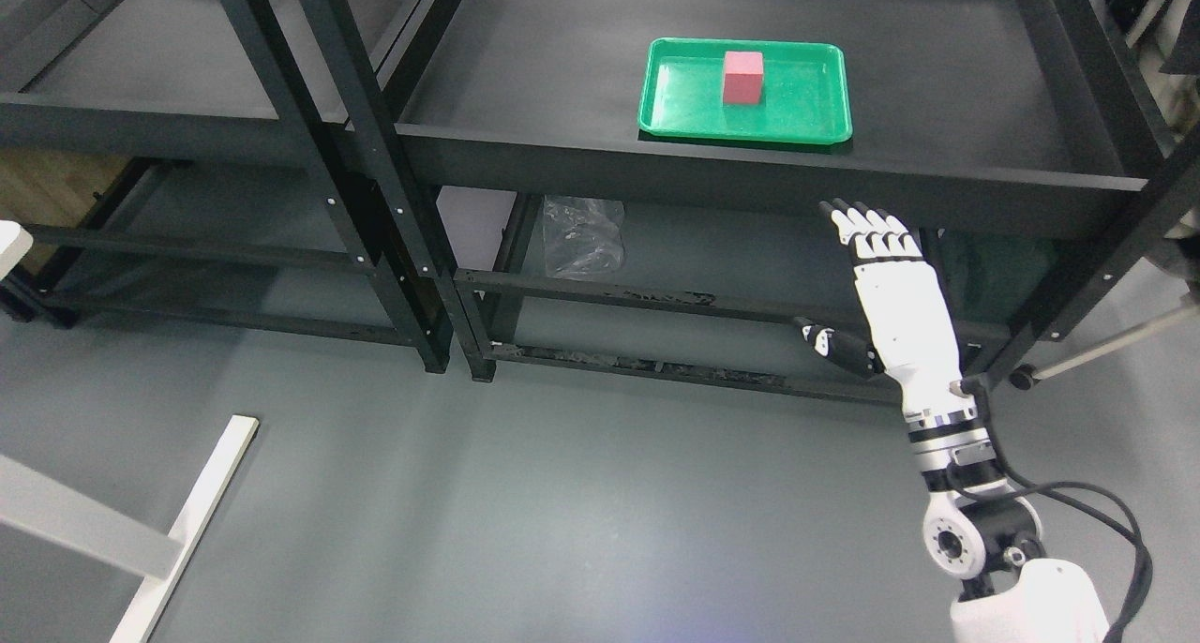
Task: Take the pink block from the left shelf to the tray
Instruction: 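Reach the right hand over the green tray toward the pink cube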
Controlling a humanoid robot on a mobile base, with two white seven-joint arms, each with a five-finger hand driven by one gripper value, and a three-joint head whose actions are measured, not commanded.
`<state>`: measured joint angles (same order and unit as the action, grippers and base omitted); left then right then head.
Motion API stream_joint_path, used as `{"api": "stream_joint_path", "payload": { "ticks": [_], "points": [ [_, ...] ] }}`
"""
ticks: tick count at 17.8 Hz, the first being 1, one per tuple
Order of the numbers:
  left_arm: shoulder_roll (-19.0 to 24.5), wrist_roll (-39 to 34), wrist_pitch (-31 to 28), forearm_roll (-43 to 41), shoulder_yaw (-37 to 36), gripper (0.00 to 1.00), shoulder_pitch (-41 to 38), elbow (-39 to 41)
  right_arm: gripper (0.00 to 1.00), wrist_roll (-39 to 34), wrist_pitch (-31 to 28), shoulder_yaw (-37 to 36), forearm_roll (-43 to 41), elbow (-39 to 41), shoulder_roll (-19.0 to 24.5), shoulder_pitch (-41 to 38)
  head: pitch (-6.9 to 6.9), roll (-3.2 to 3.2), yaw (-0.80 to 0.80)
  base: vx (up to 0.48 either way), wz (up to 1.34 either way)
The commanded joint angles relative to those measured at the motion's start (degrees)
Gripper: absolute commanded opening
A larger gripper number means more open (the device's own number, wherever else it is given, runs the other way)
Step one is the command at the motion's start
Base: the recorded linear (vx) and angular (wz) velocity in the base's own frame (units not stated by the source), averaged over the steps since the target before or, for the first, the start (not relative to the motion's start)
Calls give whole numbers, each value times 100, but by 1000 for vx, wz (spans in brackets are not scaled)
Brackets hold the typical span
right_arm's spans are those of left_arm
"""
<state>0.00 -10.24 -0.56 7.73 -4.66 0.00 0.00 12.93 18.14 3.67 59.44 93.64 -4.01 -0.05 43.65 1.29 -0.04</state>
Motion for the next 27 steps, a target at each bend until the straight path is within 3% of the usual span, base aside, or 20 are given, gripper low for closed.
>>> {"api": "stream_joint_path", "payload": {
  "ticks": [1, 11, 27],
  "points": [
    [100, -4, 3, 0, 0, 100, 167, 100, 99, 210, 102, -25, -310, 5, 5, -3, 0, 0, 0, 274, 0],
    [100, -4, 3, 0, 0, 100, 167, 100, 99, 61, 67, 46, -388, -47, 75, 146, 0, 0, 0, 237, -18],
    [100, -4, 3, 0, 0, 100, 167, 100, 99, -818, 59, 389, -609, -258, 301, 190, 0, 0, 0, 216, -7]
  ]
}}
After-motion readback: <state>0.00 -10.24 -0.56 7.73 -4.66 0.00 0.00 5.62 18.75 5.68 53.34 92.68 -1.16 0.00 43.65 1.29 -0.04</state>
